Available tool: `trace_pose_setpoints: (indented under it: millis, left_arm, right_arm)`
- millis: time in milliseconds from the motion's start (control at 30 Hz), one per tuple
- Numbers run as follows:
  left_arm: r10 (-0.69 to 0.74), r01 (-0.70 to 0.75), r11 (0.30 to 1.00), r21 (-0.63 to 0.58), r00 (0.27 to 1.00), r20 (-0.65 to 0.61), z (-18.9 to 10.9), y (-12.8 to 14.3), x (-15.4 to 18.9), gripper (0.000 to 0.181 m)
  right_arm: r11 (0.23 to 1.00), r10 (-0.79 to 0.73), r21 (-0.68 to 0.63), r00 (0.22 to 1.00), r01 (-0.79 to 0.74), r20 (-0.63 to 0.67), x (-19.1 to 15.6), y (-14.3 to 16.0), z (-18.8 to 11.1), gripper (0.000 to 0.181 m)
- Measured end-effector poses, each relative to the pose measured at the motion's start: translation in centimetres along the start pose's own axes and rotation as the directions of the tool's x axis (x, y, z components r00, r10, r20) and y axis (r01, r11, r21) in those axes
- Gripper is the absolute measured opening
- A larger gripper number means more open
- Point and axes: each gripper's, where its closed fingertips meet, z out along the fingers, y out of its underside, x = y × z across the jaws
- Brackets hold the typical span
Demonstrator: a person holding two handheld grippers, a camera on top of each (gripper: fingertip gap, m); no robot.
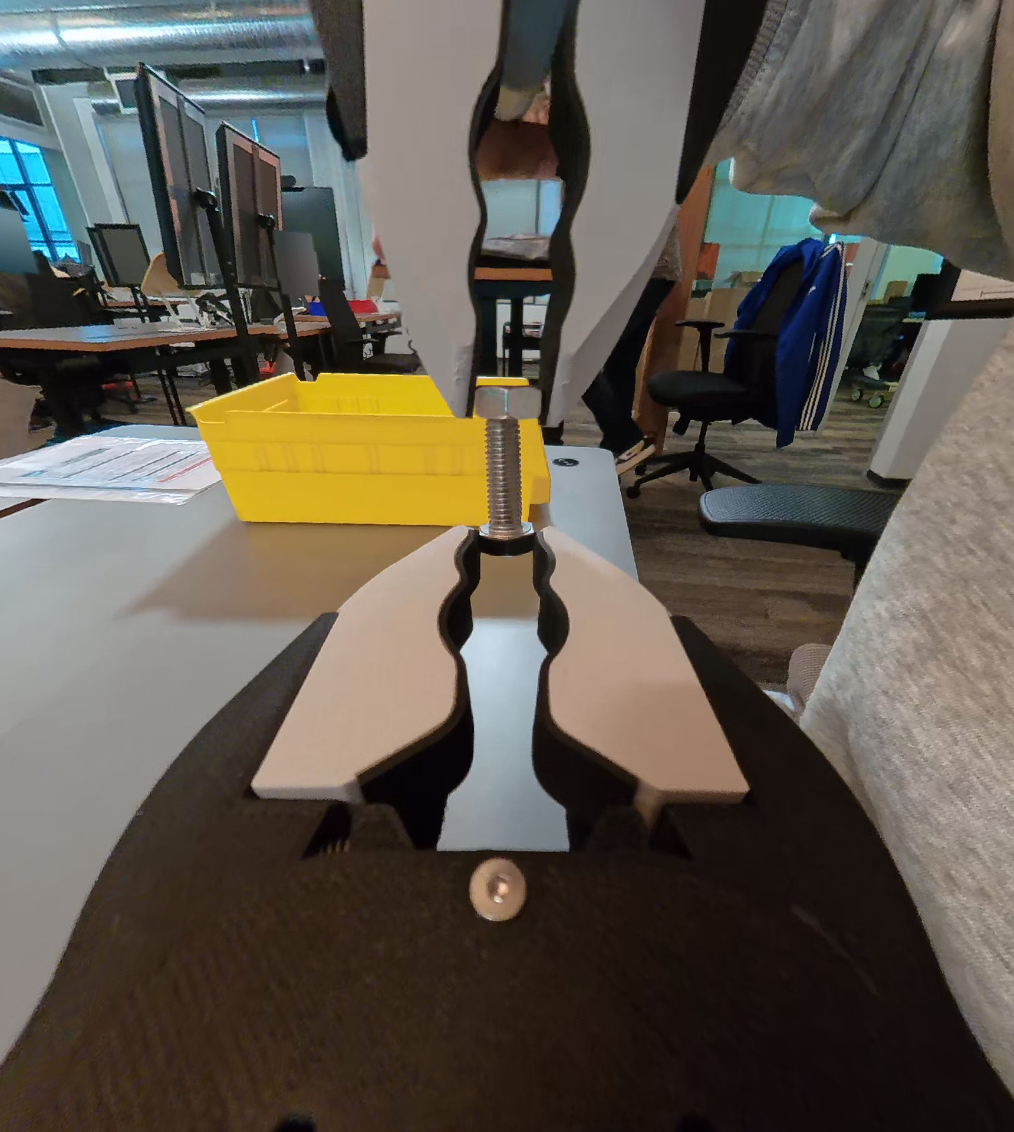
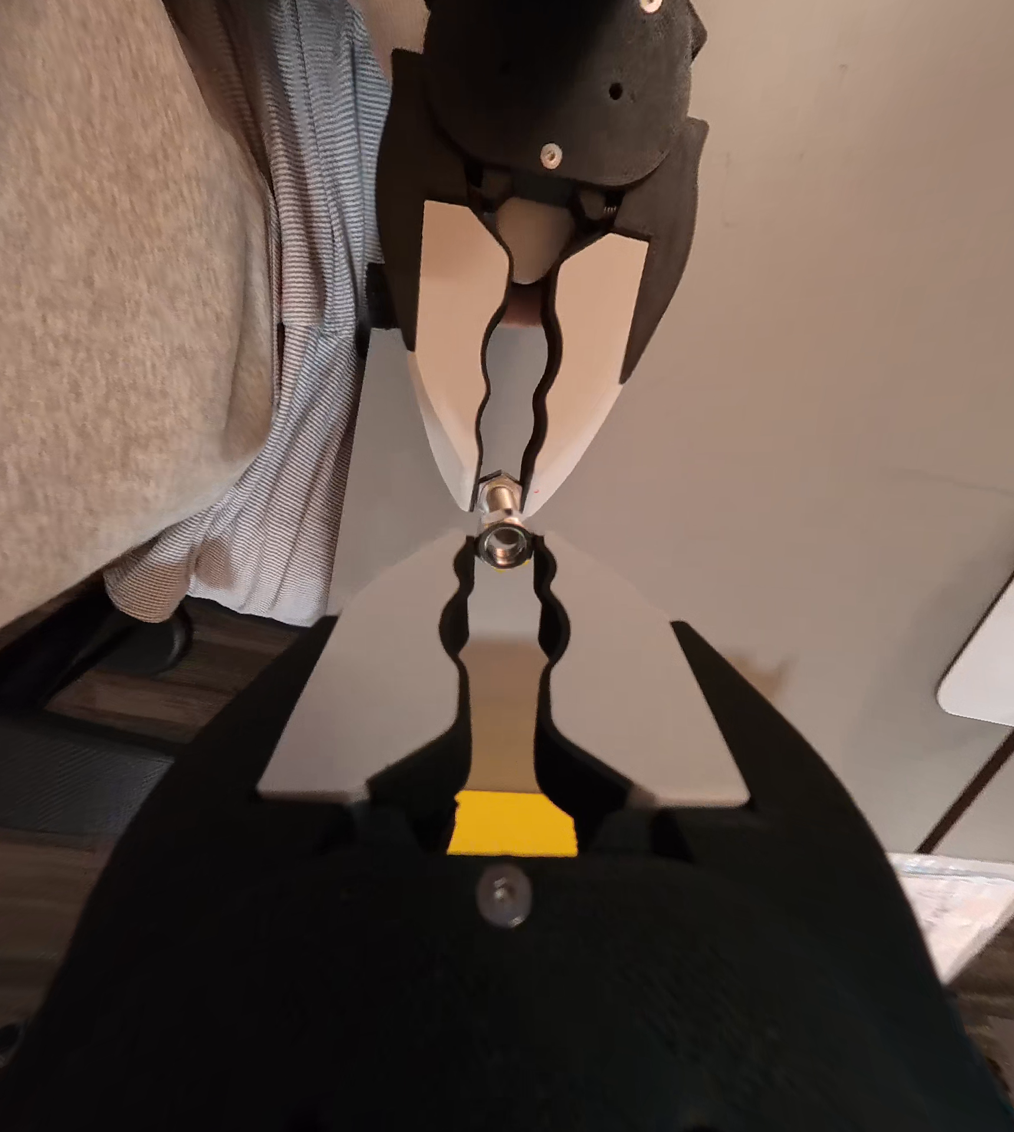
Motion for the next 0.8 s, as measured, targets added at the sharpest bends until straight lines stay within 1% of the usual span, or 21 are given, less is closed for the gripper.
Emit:
trace_pose_setpoints:
  millis: [133,367,600,700,800]
  left_arm:
    - [-0.015,0.015,1.0,0.009,1.0,-0.005,-0.05,-0.13,-0.08,0.017]
    - [0.012,-0.012,1.0,-0.003,1.0,-0.012,0.06,0.0,0.25,0.017]
    - [0.0,-0.001,1.0,-0.022,1.0,-0.022,0.18,0.2,0.39,0.017]
    - [0.004,-0.005,1.0,-0.029,1.0,-0.012,0.2,0.3,0.27,0.017]
    - [0.016,-0.016,0.999,-0.03,1.0,0.014,0.16,0.3,-0.09,0.017]
  right_arm:
    - [0.999,-0.048,-0.02,0.999,0.048,-0.022,0.05,-0.06,0.01,0.019]
    - [0.993,-0.105,-0.053,0.994,0.104,-0.019,-0.12,0.04,0.32,0.019]
    - [0.976,-0.192,-0.11,0.98,0.187,-0.04,-0.2,0.29,0.47,0.019]
    - [0.977,-0.181,-0.118,0.983,0.175,-0.041,-0.07,0.39,0.58,0.018]
    - [0.988,-0.116,-0.109,0.992,0.11,-0.047,0.26,0.36,0.62,0.018]
